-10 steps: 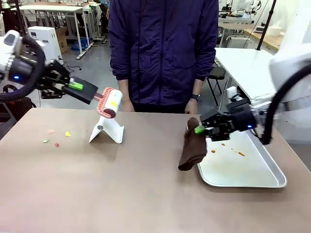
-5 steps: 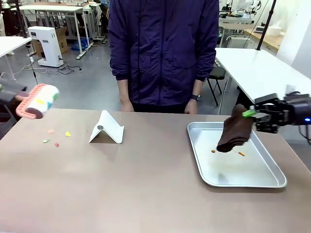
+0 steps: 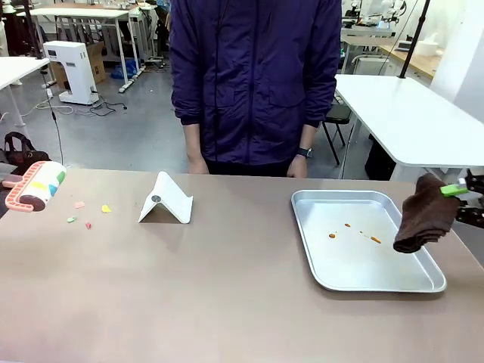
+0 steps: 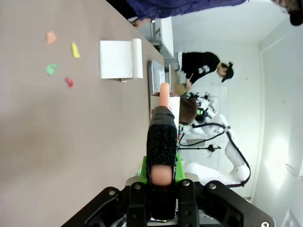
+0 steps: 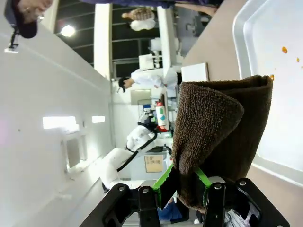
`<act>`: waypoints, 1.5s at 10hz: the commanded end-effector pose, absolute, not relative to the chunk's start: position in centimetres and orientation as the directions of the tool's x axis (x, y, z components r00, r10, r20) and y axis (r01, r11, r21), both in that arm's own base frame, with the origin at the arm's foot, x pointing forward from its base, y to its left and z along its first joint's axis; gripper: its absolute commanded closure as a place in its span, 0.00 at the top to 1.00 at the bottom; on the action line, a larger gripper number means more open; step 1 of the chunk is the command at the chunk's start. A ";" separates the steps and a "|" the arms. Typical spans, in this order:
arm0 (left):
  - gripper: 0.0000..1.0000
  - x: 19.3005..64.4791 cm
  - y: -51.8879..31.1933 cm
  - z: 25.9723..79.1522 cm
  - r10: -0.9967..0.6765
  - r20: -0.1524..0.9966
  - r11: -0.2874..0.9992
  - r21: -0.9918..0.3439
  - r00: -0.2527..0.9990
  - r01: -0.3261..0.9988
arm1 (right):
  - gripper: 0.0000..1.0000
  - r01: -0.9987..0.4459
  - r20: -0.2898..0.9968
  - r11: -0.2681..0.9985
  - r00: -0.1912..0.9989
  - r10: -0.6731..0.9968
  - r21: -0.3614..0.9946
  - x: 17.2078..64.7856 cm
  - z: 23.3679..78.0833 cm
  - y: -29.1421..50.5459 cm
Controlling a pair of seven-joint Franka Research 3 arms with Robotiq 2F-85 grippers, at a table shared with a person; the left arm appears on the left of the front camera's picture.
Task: Clean the surface of the table.
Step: Hold the Lint Roller with your left hand and the towel with your right hand, then if a person points to the right, clean the right side of the table with your right hand, and if they point to the left, clean the left side with your left hand.
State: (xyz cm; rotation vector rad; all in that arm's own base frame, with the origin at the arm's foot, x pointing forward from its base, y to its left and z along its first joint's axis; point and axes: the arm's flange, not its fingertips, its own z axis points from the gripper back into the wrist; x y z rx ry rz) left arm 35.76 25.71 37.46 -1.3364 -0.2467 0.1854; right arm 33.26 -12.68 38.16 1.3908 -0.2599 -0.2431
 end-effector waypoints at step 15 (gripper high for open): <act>0.00 35.8 25.7 37.5 0.273 0.071 0.224 -0.975 0.959 0.008 | 0.03 0.016 0.037 0.163 0.947 -0.320 0.986 33.3 38.2 -12.7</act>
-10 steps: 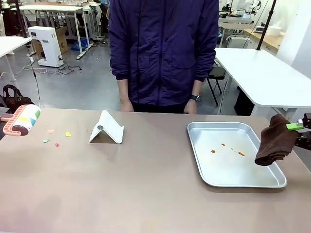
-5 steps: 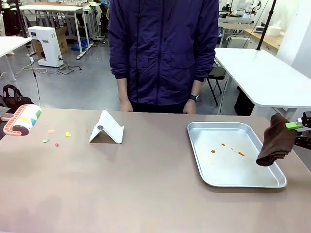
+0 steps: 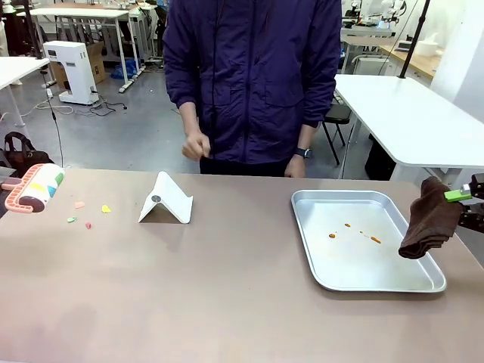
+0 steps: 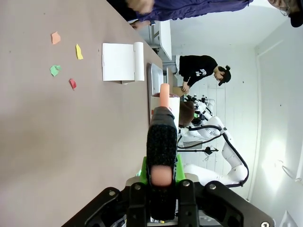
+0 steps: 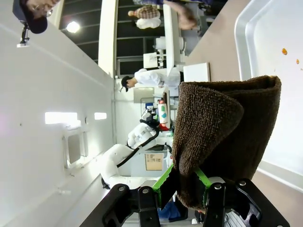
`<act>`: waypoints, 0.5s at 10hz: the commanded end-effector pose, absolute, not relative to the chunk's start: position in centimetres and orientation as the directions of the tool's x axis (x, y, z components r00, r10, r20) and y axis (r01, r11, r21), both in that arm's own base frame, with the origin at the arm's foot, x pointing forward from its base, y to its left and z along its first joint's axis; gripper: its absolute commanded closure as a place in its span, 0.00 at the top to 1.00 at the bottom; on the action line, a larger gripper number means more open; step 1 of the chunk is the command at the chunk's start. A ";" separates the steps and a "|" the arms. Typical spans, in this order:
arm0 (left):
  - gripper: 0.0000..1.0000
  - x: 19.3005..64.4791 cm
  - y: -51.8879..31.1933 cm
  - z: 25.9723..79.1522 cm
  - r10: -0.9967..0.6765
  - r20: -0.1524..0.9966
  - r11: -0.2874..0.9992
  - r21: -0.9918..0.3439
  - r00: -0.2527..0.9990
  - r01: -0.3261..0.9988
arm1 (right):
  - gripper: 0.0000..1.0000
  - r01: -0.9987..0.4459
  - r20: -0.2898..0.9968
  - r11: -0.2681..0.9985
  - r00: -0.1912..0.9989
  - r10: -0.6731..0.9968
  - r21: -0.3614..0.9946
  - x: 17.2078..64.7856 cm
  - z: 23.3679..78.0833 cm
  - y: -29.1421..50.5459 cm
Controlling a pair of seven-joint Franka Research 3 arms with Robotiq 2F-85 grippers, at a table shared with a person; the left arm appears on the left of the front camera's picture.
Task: Clean the surface of the table.
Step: If a person points to the right, clean the right side of the table with your right hand, and if they point to the left, clean the left side with your left hand.
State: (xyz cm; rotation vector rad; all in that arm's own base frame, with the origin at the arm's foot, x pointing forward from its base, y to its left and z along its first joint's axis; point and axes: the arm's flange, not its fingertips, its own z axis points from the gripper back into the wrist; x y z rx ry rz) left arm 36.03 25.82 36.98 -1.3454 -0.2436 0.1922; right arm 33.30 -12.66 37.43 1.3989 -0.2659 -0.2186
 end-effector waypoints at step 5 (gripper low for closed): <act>0.00 35.8 25.7 37.5 0.273 0.071 0.224 -0.975 0.959 0.008 | 0.03 0.016 0.037 0.163 0.947 -0.320 0.986 33.3 38.2 -12.7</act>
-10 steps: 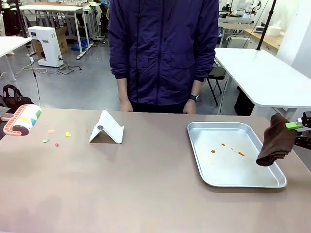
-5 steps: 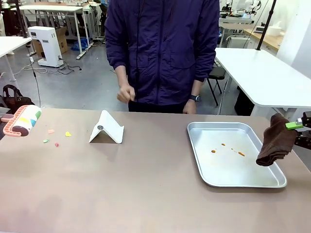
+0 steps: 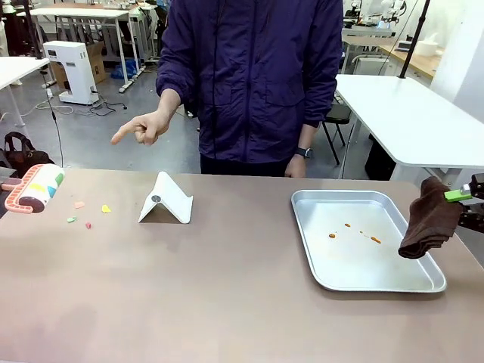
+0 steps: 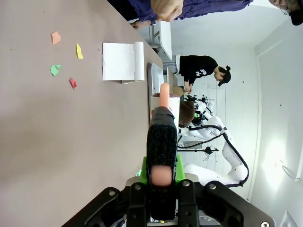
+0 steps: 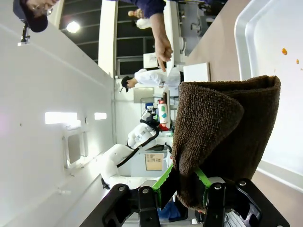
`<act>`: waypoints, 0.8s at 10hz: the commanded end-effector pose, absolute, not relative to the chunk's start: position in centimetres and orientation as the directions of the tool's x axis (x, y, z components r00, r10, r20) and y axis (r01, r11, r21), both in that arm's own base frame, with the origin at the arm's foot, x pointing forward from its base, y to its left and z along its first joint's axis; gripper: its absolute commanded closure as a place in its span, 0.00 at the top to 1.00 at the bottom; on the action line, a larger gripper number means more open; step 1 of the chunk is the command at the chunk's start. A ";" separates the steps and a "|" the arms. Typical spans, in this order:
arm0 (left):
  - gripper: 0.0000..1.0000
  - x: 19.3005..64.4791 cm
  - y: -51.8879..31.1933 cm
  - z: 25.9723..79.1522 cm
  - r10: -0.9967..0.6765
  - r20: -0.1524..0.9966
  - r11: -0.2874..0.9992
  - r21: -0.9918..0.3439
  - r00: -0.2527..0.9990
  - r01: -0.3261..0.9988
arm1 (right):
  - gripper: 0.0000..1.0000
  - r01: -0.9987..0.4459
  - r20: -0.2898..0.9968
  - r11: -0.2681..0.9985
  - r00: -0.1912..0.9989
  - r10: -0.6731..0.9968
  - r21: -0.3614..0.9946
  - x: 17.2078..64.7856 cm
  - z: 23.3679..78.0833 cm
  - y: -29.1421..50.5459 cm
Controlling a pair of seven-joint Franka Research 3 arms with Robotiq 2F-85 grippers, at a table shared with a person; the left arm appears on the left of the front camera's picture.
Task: Clean the surface of the table.
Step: If a person points to the right, clean the right side of the table with your right hand, and if they point to the left, clean the left side with your left hand.
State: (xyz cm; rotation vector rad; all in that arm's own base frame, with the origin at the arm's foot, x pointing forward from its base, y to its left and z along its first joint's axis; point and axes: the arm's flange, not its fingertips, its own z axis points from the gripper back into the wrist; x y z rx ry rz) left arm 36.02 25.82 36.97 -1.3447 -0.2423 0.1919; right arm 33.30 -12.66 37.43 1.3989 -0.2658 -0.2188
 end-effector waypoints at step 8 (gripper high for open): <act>0.22 35.7 26.4 37.0 0.337 0.092 0.270 -0.963 0.937 -0.002 | 0.03 0.016 0.037 0.163 0.947 -0.320 0.986 33.3 38.2 -12.7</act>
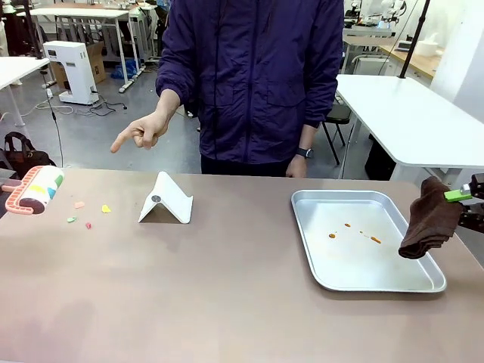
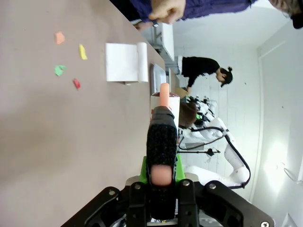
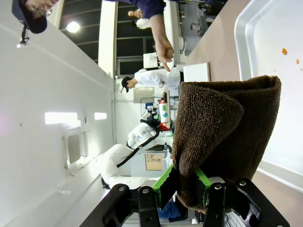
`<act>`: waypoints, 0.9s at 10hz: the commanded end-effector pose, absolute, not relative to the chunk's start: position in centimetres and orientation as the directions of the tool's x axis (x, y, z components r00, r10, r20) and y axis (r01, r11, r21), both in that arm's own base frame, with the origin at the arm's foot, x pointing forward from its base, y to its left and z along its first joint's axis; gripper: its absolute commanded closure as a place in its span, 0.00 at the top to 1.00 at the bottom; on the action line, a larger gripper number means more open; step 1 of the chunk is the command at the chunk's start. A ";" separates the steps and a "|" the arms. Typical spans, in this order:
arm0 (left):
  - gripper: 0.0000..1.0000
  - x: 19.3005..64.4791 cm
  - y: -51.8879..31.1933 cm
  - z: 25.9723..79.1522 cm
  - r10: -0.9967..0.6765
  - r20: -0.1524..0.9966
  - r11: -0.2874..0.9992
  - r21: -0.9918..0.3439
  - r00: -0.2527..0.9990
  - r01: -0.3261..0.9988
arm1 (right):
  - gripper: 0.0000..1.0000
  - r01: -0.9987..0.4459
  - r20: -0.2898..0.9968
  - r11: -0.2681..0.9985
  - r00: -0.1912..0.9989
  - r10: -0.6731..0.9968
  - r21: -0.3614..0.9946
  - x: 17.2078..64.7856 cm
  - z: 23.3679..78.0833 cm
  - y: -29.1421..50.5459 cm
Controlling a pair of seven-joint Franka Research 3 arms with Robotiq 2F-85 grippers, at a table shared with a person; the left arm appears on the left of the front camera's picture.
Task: Clean the surface of the table.
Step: If a person points to the right, clean the right side of the table with your right hand, and if they point to the left, clean the left side with your left hand.
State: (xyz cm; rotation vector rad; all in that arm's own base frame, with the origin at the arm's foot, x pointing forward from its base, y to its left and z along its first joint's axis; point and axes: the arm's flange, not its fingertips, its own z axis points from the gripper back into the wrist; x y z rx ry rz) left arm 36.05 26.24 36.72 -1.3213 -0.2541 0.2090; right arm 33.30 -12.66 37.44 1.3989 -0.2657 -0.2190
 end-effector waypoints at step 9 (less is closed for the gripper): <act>0.22 37.9 26.9 34.5 0.599 0.094 0.422 -0.881 0.795 -0.215 | 0.03 0.016 0.037 0.163 0.947 -0.320 0.986 33.3 38.2 -12.7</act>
